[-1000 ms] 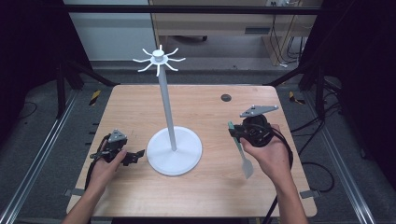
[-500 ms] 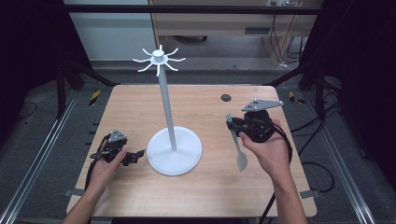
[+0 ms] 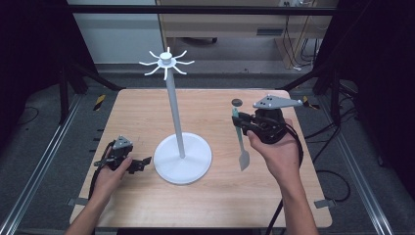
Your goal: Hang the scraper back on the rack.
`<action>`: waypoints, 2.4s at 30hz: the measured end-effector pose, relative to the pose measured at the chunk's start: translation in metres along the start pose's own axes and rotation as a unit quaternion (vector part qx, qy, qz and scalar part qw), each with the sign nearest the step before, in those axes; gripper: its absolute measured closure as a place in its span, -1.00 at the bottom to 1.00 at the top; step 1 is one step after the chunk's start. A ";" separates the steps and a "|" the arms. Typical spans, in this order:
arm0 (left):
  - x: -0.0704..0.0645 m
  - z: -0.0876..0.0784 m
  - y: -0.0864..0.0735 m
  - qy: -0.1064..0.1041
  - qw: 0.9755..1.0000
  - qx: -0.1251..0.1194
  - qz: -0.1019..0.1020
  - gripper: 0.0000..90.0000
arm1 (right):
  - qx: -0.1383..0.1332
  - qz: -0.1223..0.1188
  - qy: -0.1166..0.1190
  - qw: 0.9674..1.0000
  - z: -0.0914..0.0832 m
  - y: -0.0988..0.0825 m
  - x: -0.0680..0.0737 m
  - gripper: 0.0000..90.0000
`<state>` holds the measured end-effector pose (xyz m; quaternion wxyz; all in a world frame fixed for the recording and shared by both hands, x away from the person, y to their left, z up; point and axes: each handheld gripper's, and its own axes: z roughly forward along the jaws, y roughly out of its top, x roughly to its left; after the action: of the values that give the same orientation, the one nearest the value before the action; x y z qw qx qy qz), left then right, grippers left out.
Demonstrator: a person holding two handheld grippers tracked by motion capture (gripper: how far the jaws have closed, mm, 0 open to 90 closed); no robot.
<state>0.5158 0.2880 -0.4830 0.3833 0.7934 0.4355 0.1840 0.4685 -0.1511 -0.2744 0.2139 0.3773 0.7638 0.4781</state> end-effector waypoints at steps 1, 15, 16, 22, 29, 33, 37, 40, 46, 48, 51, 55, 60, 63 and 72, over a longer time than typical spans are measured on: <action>0.000 0.000 0.000 0.000 1.000 0.000 0.000 -0.90 | -0.004 0.001 0.000 1.000 0.000 0.002 0.001 0.65; 0.000 0.000 0.000 0.000 1.000 -0.001 0.000 -0.90 | -0.036 -0.005 -0.001 0.999 -0.005 0.026 0.014 0.65; 0.000 0.000 0.000 0.000 1.000 0.000 0.001 -0.90 | -0.037 -0.006 -0.001 0.999 -0.005 0.027 0.014 0.65; 0.000 0.000 0.000 0.000 1.000 -0.001 0.001 -0.90 | -0.047 -0.008 -0.002 0.999 -0.004 0.035 0.018 0.65; 0.000 -0.001 0.001 0.000 1.000 -0.006 0.000 -0.90 | -0.058 -0.008 -0.004 0.998 -0.005 0.044 0.022 0.65; 0.000 -0.001 0.001 0.000 1.000 -0.006 0.001 -0.90 | -0.059 -0.009 -0.002 0.998 -0.005 0.048 0.025 0.65; 0.000 -0.002 0.001 0.000 1.000 -0.007 0.000 -0.90 | -0.061 -0.011 0.001 0.998 -0.005 0.050 0.027 0.65; 0.000 -0.002 0.001 0.000 1.000 -0.009 -0.001 -0.90 | -0.064 -0.011 0.003 0.998 -0.005 0.052 0.028 0.65; 0.000 -0.003 0.001 0.000 1.000 -0.011 -0.001 -0.90 | -0.068 -0.012 0.007 0.998 -0.006 0.056 0.030 0.65; 0.000 -0.003 0.001 0.000 1.000 -0.013 -0.001 -0.90 | -0.070 -0.011 0.009 0.997 -0.007 0.057 0.031 0.65; 0.001 -0.003 0.002 0.000 1.000 -0.016 -0.001 -0.90 | -0.073 -0.012 0.011 0.997 -0.008 0.059 0.032 0.65; 0.001 -0.004 0.002 0.001 1.000 -0.018 -0.002 -0.90 | -0.074 -0.015 0.012 0.997 -0.009 0.062 0.035 0.65; 0.001 -0.004 0.002 0.001 1.000 -0.018 -0.001 -0.90 | -0.077 -0.019 0.012 0.997 -0.011 0.065 0.037 0.65; 0.001 -0.004 0.002 0.001 1.000 -0.018 -0.002 -0.90 | -0.079 -0.020 0.014 0.997 -0.011 0.067 0.039 0.65; 0.000 -0.003 0.002 0.000 1.000 -0.017 -0.002 -0.90 | -0.083 -0.021 0.013 0.996 -0.011 0.070 0.042 0.65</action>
<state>0.5150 0.2892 -0.4796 0.3969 0.7863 0.4335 0.1903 0.4609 -0.1068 -0.2057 0.2447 0.3361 0.7321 0.5396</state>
